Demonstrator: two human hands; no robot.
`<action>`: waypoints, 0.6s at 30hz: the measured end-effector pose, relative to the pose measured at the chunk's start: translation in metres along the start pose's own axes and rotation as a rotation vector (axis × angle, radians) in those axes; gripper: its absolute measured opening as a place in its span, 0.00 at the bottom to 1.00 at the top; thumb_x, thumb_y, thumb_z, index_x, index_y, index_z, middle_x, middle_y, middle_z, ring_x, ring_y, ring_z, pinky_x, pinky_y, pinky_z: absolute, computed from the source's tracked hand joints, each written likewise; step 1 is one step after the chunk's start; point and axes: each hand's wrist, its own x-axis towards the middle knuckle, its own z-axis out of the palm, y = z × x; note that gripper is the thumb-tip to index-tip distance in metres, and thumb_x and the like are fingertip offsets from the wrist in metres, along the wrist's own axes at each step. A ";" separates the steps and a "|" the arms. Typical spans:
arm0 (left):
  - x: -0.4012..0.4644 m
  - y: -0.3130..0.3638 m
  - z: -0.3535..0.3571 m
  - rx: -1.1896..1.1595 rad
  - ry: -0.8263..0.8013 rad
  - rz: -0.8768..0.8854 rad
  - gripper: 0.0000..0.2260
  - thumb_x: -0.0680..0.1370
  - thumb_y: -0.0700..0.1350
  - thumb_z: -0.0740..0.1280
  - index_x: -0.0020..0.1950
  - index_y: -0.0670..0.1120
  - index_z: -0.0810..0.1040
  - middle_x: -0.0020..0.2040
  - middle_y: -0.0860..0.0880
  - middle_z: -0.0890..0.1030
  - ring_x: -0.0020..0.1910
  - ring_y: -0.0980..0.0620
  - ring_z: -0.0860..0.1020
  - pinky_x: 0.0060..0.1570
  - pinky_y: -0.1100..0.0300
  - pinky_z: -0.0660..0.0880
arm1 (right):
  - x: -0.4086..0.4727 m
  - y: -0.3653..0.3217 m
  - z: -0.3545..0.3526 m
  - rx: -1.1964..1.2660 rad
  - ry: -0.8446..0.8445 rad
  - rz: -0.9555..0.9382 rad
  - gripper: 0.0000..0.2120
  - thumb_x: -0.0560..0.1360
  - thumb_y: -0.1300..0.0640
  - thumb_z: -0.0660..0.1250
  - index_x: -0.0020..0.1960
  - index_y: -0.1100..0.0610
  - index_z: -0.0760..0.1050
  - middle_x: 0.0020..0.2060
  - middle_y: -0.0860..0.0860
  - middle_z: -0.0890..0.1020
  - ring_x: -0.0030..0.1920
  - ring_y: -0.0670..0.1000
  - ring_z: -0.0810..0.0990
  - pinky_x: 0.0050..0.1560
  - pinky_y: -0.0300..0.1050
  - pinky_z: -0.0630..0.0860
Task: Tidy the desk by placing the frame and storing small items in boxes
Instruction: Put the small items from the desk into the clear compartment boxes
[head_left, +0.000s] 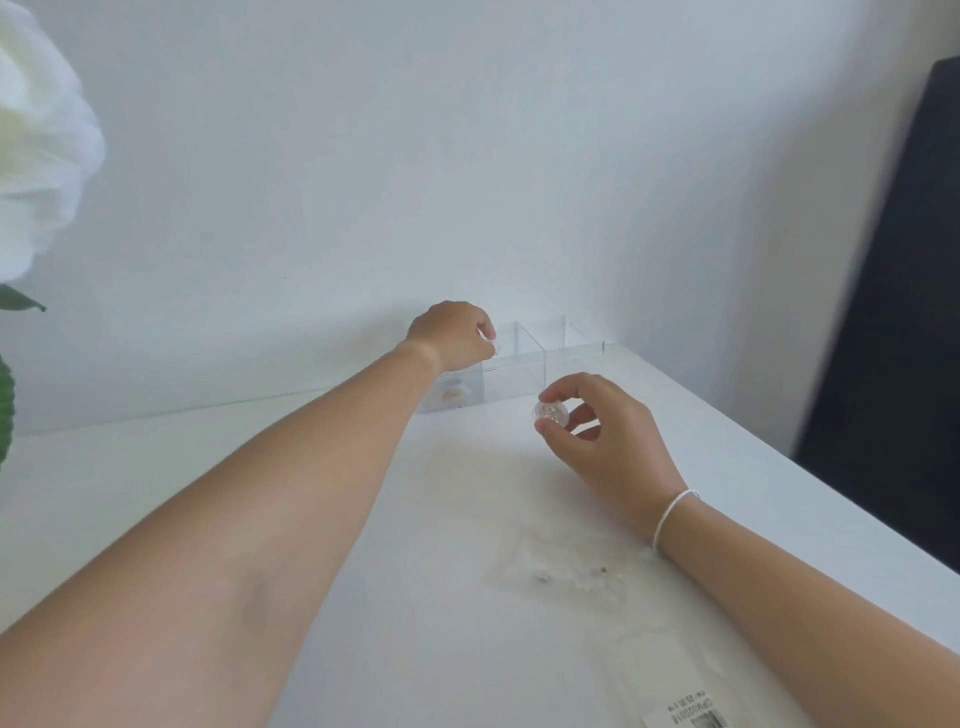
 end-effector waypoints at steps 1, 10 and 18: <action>0.004 0.001 -0.001 0.037 -0.031 -0.007 0.09 0.73 0.46 0.66 0.52 0.49 0.78 0.56 0.50 0.78 0.56 0.49 0.75 0.55 0.56 0.71 | 0.000 0.000 0.000 0.000 -0.001 -0.001 0.09 0.70 0.61 0.68 0.42 0.48 0.73 0.42 0.40 0.76 0.37 0.39 0.75 0.38 0.29 0.71; 0.028 0.019 -0.001 0.382 -0.231 -0.069 0.11 0.71 0.43 0.68 0.53 0.45 0.78 0.58 0.47 0.78 0.57 0.44 0.76 0.50 0.56 0.72 | 0.000 0.000 0.002 -0.039 -0.023 -0.033 0.12 0.69 0.59 0.68 0.40 0.42 0.70 0.42 0.39 0.76 0.40 0.42 0.75 0.37 0.27 0.70; 0.029 0.025 0.001 0.492 -0.225 -0.066 0.11 0.73 0.43 0.67 0.55 0.45 0.77 0.57 0.48 0.78 0.54 0.46 0.76 0.43 0.58 0.67 | 0.000 0.001 0.001 -0.027 -0.027 -0.028 0.09 0.69 0.59 0.68 0.43 0.47 0.72 0.42 0.38 0.76 0.37 0.38 0.75 0.38 0.26 0.70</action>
